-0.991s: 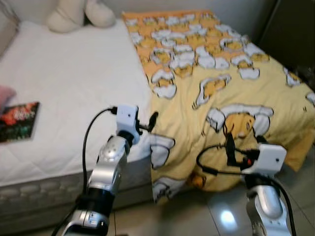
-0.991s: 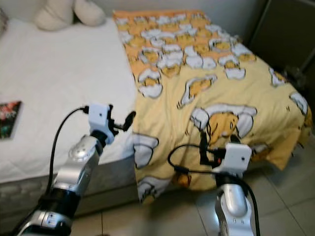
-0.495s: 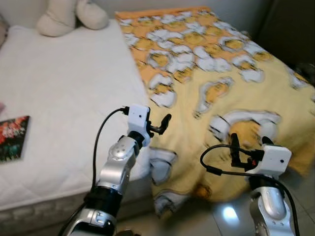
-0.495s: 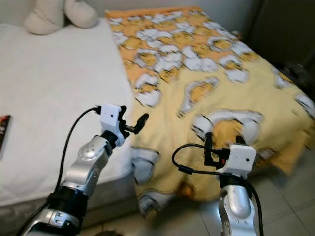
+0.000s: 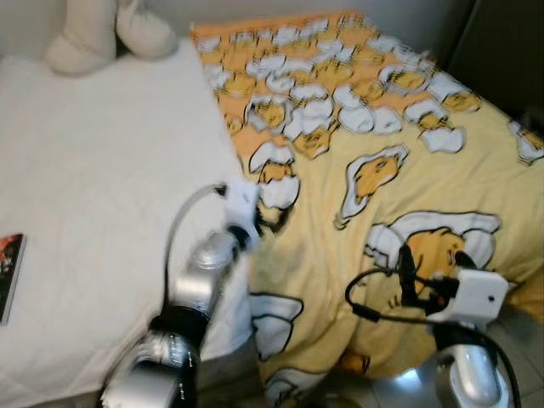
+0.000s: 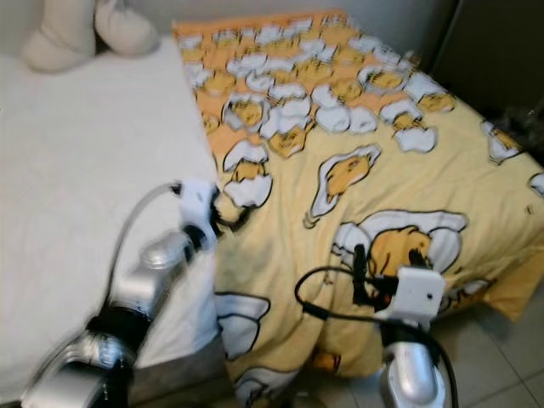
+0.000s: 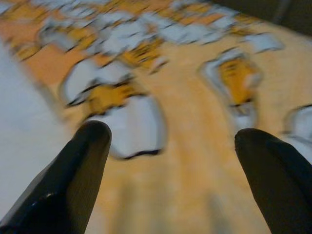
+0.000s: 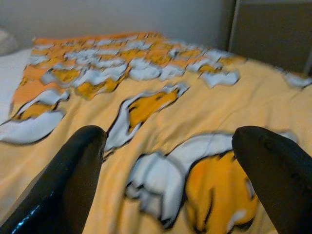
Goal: Clean up the room
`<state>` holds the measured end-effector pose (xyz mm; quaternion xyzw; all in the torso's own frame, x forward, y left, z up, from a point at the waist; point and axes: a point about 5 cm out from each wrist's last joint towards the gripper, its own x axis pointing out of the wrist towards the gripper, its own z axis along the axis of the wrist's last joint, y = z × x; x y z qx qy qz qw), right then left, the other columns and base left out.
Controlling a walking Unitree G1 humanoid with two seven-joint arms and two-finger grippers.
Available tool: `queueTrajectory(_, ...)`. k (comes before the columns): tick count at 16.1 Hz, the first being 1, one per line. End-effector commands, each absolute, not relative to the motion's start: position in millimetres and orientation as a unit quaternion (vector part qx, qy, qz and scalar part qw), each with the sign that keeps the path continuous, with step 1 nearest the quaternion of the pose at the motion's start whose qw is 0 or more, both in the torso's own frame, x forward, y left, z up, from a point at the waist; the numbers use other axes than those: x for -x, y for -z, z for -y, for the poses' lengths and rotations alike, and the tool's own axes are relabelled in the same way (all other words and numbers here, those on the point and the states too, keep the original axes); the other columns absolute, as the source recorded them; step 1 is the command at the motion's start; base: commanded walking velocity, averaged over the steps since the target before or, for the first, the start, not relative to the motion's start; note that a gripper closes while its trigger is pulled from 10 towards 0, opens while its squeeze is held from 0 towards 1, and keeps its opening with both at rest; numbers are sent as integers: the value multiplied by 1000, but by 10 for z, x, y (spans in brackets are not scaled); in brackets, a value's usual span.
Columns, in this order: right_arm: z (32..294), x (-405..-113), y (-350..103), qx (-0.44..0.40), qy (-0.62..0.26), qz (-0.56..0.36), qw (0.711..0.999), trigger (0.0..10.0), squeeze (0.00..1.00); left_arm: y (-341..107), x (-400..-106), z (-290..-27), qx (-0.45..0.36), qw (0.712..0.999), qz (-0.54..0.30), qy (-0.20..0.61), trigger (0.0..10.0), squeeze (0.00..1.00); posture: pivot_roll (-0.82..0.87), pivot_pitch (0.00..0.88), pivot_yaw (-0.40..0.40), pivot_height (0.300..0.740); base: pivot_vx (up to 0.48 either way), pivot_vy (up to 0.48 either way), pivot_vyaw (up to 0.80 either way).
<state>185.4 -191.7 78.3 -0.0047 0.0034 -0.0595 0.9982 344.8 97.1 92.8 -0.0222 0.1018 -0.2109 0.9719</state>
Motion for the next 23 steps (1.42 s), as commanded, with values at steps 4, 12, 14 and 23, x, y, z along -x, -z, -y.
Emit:
queueTrajectory(4, 1891, -1620, -757, 1, 63, -31, 998, 10000, 306, -598, -3355, -1004, 33, 958, -178, 222, 10000, 0, -133, 191, 51, 740, 0, 0, 0)
queueTrajectory(12, 1900, -1399, -794, 4, 73, -56, 996, 10000, 306, -532, -3242, -815, 82, 937, -171, 294, 10000, 0, -174, 231, 42, 740, 0, 0, 0)
queueTrajectory(14, 1893, -1379, -803, 5, 69, -60, 996, 10000, 310, -600, -3310, -910, 73, 953, -147, 255, 10000, 0, -177, 239, 38, 740, 0, 0, 0)
queueTrajectory(23, 1906, -1344, -788, 7, 64, -74, 995, 10000, 302, -595, -3114, -864, 100, 953, -125, 258, 10000, 0, -179, 244, 26, 740, 0, 0, 0)
